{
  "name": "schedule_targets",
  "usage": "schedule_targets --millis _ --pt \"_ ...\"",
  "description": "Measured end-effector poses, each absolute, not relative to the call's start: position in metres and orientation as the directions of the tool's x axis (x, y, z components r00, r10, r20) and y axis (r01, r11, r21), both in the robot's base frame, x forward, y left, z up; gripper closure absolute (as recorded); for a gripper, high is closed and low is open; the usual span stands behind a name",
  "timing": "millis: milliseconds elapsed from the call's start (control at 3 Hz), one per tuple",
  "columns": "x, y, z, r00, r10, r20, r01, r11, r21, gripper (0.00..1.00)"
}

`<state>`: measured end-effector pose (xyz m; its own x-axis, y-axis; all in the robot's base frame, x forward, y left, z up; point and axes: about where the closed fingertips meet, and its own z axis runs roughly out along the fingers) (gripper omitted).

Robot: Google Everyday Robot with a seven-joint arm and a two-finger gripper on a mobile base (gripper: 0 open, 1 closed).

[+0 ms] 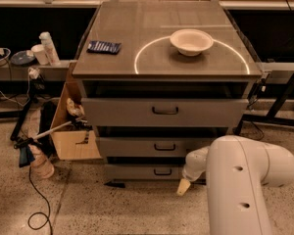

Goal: Open bottom drawer

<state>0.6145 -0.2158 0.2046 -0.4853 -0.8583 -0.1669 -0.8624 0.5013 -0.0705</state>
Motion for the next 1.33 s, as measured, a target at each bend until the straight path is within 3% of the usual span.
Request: schedule_targets --millis 667,1333 --pt "0.6410 -0.2070 0.1838 -0.503 -0.850 -0.157 -0.851 0.519 -0.084 0.03" --pt "0.6410 -0.2069 0.1837 -0.503 -0.850 -0.157 -0.851 0.519 -0.084 0.50"
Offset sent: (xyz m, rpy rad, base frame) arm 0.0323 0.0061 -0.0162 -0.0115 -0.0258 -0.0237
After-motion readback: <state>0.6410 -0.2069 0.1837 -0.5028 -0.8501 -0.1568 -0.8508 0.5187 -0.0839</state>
